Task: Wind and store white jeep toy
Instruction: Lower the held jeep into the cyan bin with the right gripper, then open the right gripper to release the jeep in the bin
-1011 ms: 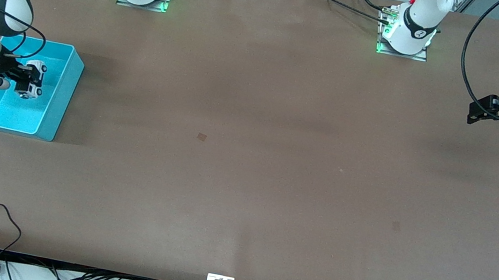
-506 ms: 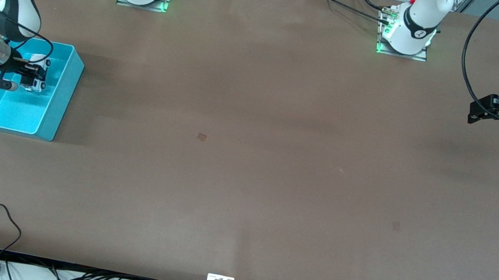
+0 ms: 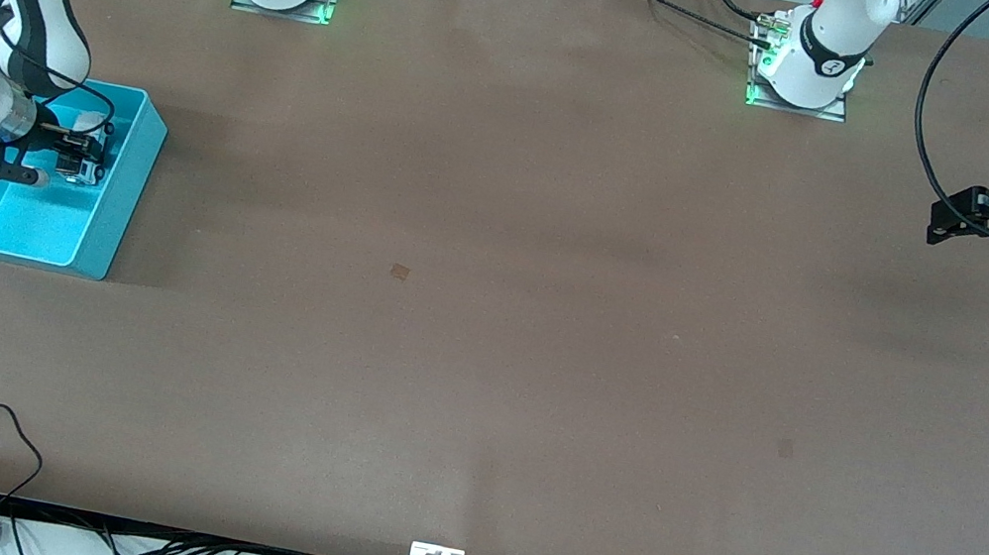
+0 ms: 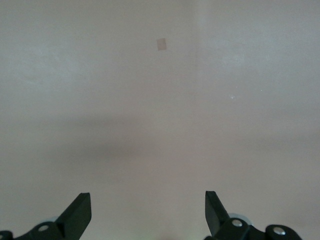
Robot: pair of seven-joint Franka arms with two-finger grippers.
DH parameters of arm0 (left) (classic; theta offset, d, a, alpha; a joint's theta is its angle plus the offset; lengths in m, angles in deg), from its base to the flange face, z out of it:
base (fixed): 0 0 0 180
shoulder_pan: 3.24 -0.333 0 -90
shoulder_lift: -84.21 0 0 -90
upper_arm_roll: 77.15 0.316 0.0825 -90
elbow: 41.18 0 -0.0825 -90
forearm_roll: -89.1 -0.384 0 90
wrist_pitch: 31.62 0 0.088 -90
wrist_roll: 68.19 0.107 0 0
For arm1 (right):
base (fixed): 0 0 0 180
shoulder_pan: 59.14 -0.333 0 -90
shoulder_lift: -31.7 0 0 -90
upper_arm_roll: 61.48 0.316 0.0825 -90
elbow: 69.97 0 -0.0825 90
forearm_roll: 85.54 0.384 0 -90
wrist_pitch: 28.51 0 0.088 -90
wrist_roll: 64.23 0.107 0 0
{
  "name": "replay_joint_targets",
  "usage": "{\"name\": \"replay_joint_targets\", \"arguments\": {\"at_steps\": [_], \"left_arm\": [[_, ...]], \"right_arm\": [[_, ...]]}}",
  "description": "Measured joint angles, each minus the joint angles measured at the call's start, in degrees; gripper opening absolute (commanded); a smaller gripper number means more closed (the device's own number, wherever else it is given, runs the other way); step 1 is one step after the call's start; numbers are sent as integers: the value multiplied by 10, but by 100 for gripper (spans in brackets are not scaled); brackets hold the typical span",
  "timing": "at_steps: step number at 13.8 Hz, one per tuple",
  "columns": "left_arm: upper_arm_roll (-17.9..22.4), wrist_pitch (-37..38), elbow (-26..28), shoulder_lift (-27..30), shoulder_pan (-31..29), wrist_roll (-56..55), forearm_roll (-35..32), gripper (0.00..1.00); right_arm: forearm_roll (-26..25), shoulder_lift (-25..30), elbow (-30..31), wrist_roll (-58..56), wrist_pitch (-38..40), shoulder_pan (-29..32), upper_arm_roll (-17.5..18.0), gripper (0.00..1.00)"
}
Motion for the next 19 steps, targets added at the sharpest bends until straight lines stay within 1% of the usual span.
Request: {"name": "replay_joint_targets", "arguments": {"at_steps": [1,2,3,5,7,10,13,16,19], "left_arm": [[0,0,0,0,0,0,0,100],[0,0,0,0,0,0,0,100],[0,0,0,0,0,0,0,100],[0,0,0,0,0,0,0,100],[0,0,0,0,0,0,0,100],[0,0,0,0,0,0,0,100],[0,1,0,0,0,0,0,100],[0,1,0,0,0,0,0,100],[0,1,-1,0,0,0,0,100]], "right_arm": [[0,0,-1,0,0,0,0,83],[0,1,-1,2,0,0,1,95],[0,1,-2,8,0,0,1,100],[-1,7,-7,12,1,-1,3,100],[-3,22,-20,12,23,-1,5,100],[-5,56,-65,12,116,-13,13,100],[-5,95,-115,12,206,-53,17,100],[-3,138,-136,12,243,-79,24,100],[30,166,-163,12,277,-95,37,100]]}}
